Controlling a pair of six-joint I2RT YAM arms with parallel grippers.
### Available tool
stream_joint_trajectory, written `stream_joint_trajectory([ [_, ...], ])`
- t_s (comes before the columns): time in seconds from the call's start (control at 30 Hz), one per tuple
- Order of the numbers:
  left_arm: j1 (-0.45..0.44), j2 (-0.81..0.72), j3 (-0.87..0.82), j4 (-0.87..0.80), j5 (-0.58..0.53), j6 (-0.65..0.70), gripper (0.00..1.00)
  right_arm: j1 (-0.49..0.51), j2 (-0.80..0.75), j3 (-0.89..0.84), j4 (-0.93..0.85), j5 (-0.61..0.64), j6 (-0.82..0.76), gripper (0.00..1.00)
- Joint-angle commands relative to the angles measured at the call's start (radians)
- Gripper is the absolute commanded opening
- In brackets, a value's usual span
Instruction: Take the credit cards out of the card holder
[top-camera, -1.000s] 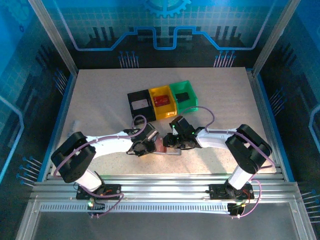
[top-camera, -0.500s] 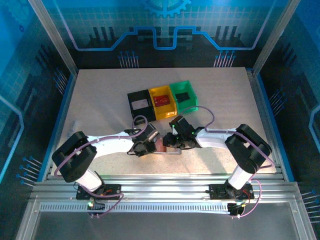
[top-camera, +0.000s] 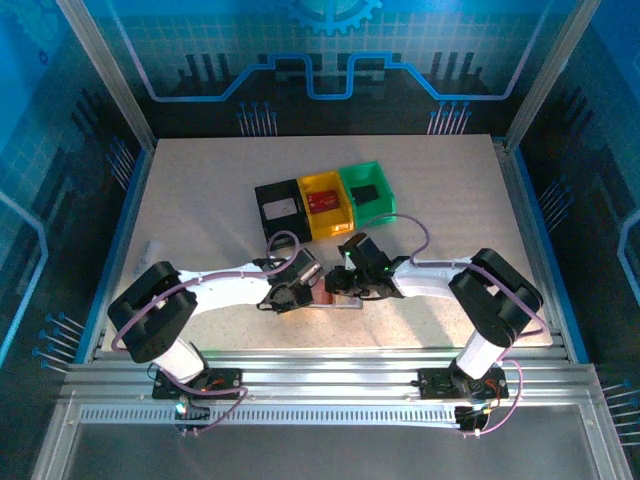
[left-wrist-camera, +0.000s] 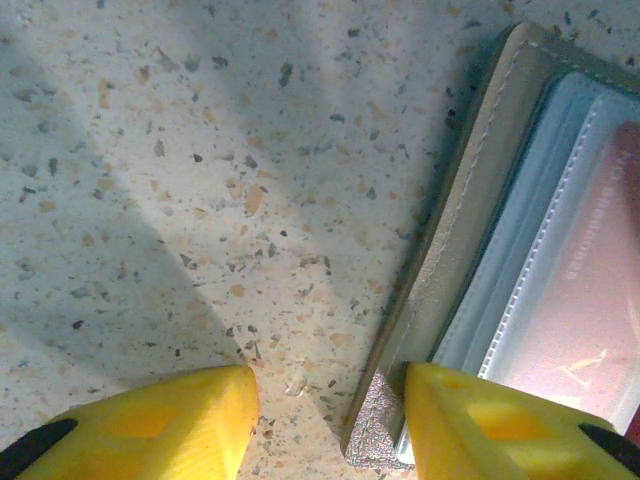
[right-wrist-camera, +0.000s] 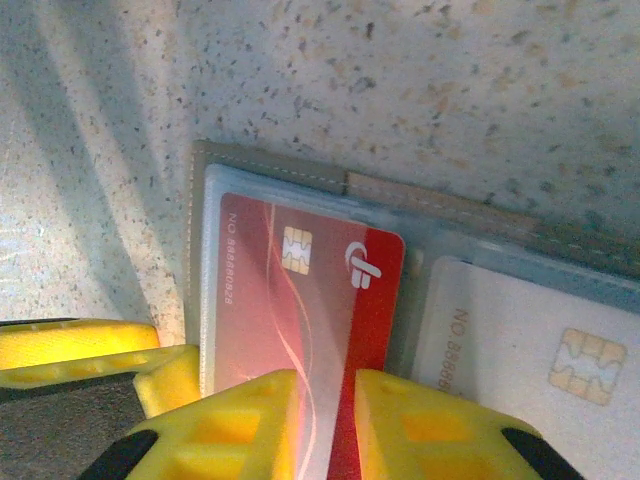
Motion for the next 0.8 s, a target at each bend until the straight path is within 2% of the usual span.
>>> stream_joint_trajectory([
  [0.0, -0.027, 0.138, -0.058, 0.155, 0.129, -0.028, 0.46, 0.017, -0.024, 0.010, -0.093, 0.062, -0.012, 0.23],
  [0.5, -0.043, 0.159, -0.049, 0.162, 0.135, -0.034, 0.46, 0.008, -0.079, 0.035, -0.142, 0.061, -0.057, 0.25],
  [0.77, -0.052, 0.177, -0.036, 0.168, 0.141, -0.036, 0.46, 0.001, -0.047, 0.049, -0.164, 0.040, -0.067, 0.24],
])
